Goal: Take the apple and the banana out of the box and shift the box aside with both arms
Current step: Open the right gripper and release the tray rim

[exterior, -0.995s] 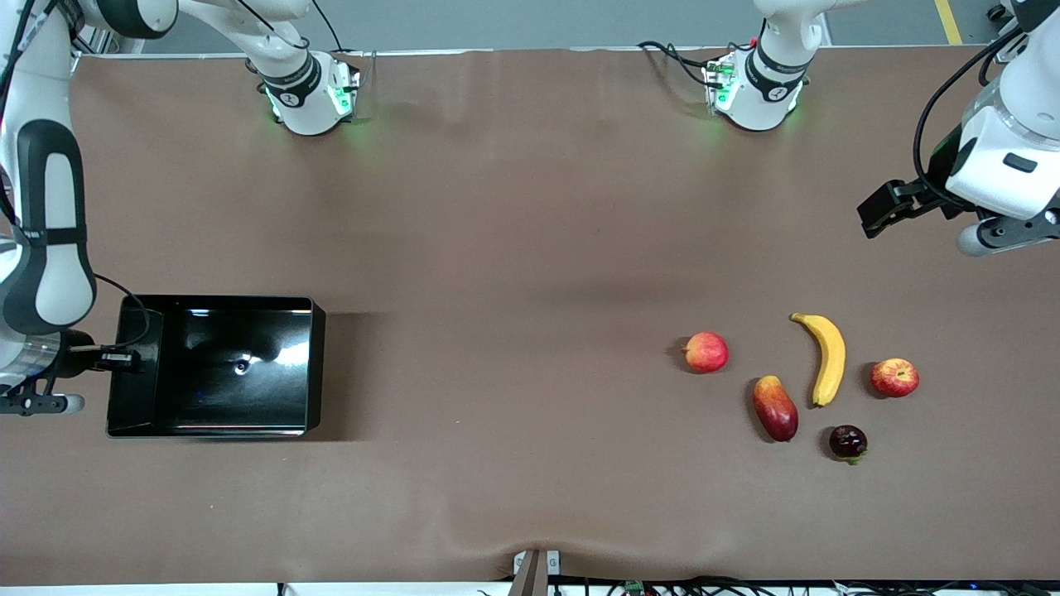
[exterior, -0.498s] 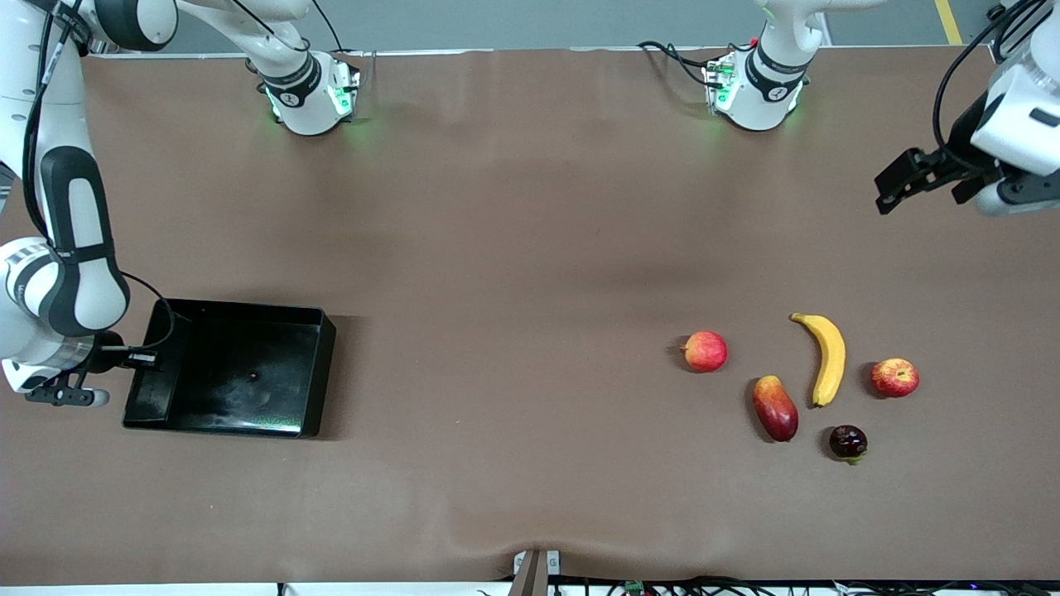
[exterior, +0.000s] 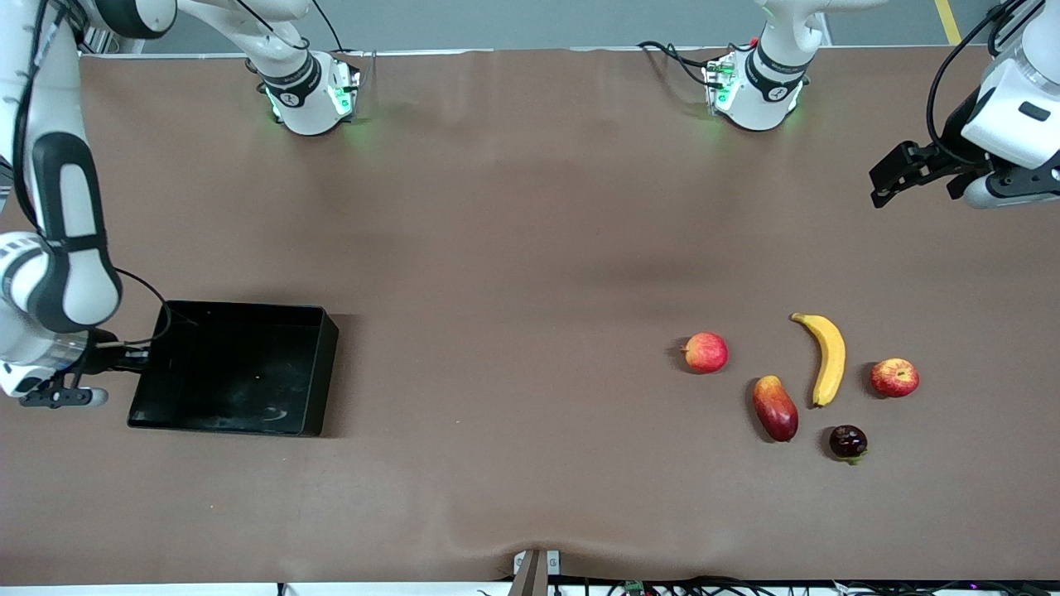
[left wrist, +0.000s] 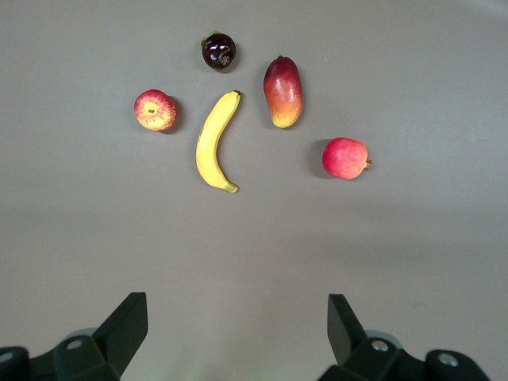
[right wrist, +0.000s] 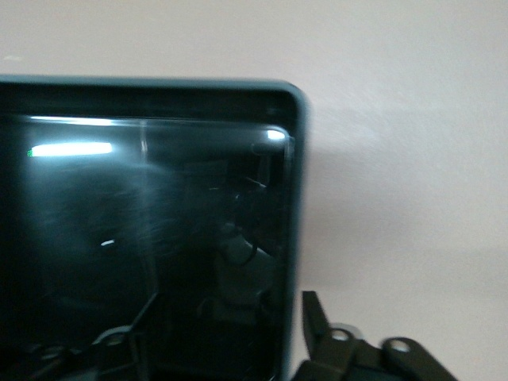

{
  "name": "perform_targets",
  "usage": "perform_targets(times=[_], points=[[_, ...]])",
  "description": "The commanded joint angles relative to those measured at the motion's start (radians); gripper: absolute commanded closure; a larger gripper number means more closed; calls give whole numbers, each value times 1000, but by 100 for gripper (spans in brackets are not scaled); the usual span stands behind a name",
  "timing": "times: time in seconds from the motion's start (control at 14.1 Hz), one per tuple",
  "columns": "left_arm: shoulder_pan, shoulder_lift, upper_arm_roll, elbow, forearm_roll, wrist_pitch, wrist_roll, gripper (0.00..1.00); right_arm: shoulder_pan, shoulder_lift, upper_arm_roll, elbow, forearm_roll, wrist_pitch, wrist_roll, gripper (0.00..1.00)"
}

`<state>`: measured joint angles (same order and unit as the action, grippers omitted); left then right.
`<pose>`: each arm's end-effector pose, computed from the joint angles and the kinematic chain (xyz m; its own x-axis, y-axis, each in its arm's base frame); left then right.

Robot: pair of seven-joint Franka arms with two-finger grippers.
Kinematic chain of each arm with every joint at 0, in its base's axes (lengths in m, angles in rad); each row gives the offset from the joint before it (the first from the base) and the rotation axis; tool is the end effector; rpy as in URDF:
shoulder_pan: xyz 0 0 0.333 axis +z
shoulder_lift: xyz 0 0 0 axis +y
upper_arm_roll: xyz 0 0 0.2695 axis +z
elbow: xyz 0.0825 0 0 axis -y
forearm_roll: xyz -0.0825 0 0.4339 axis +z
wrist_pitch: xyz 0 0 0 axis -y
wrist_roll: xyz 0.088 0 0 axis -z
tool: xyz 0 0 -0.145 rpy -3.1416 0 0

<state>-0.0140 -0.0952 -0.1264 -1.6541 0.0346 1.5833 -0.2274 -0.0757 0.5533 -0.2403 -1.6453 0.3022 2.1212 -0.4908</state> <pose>0.5757 -0.0787 0.5537 0.9957 0.0866 0.0335 0.0879 -0.9953 -0.0400 0.6662 -0.1871 0.1895 0.9992 0.0396 0.0013 0.0394 -0.9897 -0.1374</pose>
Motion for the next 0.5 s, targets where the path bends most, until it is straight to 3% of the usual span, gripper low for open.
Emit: perform_targets(times=[0.0, 0.28, 0.43], points=[[-7, 22, 8, 56, -9, -37, -1, 0, 45, -99, 1, 22, -55, -90, -6, 0], [-9, 15, 1, 99, -13, -109, 0, 0, 120, -209, 1, 38, -67, -213, 81, 0], [-21, 18, -4, 100, -7, -111, -4, 0, 168, -278, 1, 38, -127, -291, 185, 0]])
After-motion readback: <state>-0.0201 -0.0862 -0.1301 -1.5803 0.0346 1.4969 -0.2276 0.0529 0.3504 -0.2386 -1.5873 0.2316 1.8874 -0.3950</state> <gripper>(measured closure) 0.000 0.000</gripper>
